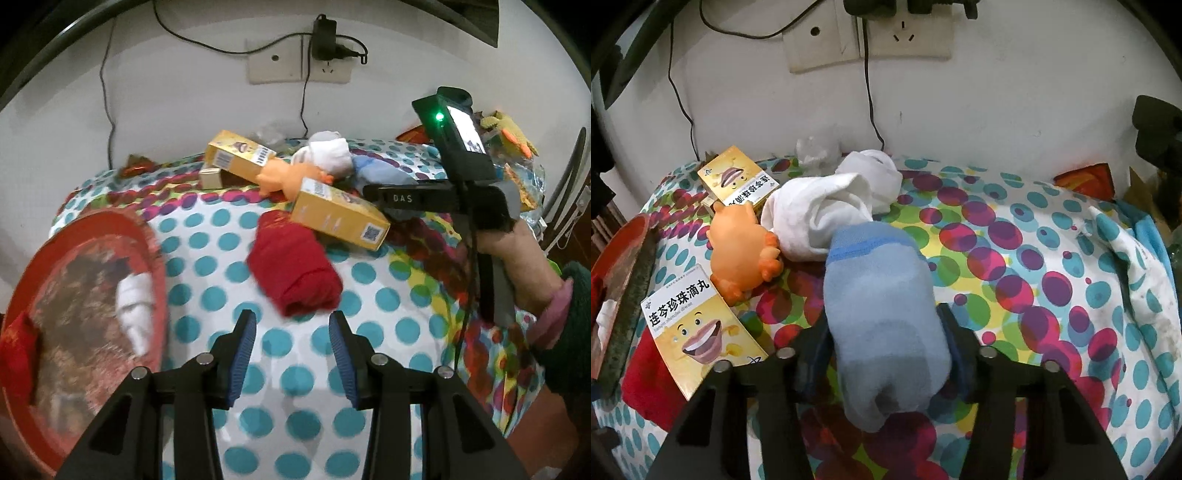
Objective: Organize objects
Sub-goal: 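Grasp the light-blue sock with the right gripper while the left moves to the second red sock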
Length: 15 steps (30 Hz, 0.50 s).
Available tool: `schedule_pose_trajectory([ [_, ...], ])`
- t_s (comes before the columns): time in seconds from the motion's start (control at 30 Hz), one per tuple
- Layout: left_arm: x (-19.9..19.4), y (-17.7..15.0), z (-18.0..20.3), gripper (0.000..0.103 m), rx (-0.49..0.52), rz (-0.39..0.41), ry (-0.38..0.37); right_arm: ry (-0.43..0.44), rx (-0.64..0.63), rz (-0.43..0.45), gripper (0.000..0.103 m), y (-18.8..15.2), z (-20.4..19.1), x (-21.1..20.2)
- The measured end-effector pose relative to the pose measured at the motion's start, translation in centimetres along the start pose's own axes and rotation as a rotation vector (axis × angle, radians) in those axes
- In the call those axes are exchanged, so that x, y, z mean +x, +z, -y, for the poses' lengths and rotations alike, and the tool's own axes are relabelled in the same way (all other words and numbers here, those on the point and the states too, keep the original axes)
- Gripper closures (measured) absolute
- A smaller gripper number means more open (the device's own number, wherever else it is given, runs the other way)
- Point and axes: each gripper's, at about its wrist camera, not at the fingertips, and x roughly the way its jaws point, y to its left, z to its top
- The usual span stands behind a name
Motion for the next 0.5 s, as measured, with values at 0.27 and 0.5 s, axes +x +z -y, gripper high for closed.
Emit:
schedule_pose_trajectory([
  [0.27, 2.9, 2.5, 1.2, 0.061, 0.006, 0.015, 0.022, -0.050, 0.012, 0.011, 0.072, -1.3, 0.2, -1.6],
  [0.5, 4.8, 3.8, 1.5, 0.061, -0.011, 0.022, 0.018, -0.032, 0.038, 0.005, 0.072, -2.8, 0.7, -2.4],
])
